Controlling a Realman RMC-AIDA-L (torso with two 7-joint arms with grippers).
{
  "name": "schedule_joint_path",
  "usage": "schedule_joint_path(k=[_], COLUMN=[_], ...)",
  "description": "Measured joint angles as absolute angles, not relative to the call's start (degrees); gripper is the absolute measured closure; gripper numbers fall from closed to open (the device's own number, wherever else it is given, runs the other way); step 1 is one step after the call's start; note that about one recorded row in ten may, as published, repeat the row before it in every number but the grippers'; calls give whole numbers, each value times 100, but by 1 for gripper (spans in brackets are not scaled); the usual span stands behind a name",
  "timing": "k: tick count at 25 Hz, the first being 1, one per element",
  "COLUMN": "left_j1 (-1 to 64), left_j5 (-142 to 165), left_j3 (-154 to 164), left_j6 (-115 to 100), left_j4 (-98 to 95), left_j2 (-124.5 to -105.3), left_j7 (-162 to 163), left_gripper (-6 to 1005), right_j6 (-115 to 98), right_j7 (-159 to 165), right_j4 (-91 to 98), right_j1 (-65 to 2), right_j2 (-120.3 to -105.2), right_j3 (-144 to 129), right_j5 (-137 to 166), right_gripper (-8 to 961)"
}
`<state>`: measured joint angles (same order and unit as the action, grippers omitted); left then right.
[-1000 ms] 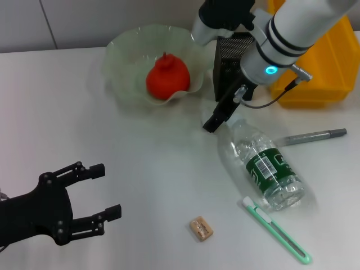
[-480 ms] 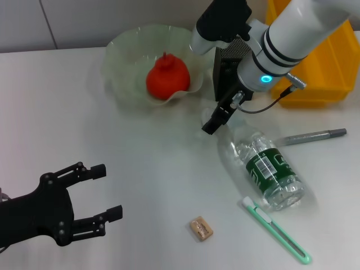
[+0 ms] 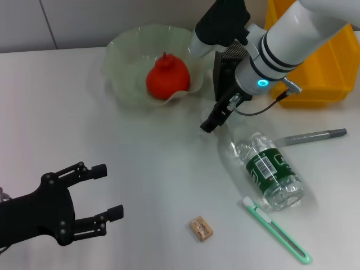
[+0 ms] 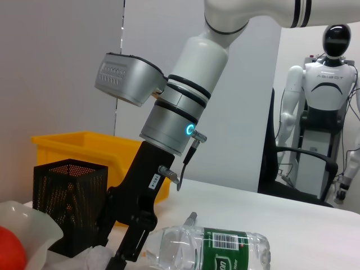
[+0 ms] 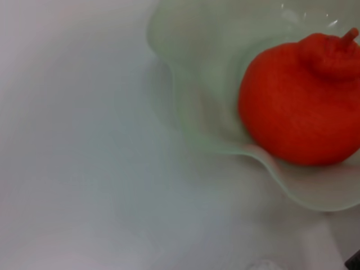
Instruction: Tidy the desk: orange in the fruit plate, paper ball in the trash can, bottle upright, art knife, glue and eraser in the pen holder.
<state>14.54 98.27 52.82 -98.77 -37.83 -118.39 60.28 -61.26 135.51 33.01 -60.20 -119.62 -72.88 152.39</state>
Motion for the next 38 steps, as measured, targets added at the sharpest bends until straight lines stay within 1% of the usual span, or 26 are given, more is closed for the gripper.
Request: schedule_joint_path(k=[6, 13, 18, 24, 27, 28, 32, 38], left_j1=[1489, 1478, 1469, 1482, 1508, 1519, 1565, 1592], left_j5=[9825, 9822, 9818, 9791, 9785, 9782, 9779, 9779], left_j3=[5263, 5244, 5238, 5234, 5228, 5228, 5228, 5229], left_j6=[-9877, -9861, -9861, -9856, -9854, -9852, -9839, -9834], left_j4=[-3717, -3717, -3718, -3718, -3721, -3724, -3724, -3720], left_j2=[-11839, -11837, -11830, -11821, -11817, -11817, -11818, -11826], left_j7=[6024, 6021, 5967, 5942, 5941, 5941, 5941, 5946], left_gripper=[157, 157, 156, 156, 156, 156, 157, 156], right_j6=[-6112, -6325, -7307, -8866, -9773, -9773, -10375, -10373], right_j7=[13663, 13769, 14076, 14644, 14963, 14963, 15139, 15107], right_j4=[3269, 3569, 4997, 7022, 8101, 8101, 8812, 8950], right_j1=[-6012, -5934, -5478, -4835, -4402, -4402, -4038, -3701], right_j2=[-11962, -11956, -11941, -11940, -11936, -11936, -11943, -11930], right_j3=[-7301, -7299, -7296, -7295, -7295, -7295, -7289, -7016], right_j5=[15200, 15194, 15217, 15223, 15239, 15239, 15549, 16162], right_gripper=[290, 530, 604, 616, 617, 617, 617, 617])
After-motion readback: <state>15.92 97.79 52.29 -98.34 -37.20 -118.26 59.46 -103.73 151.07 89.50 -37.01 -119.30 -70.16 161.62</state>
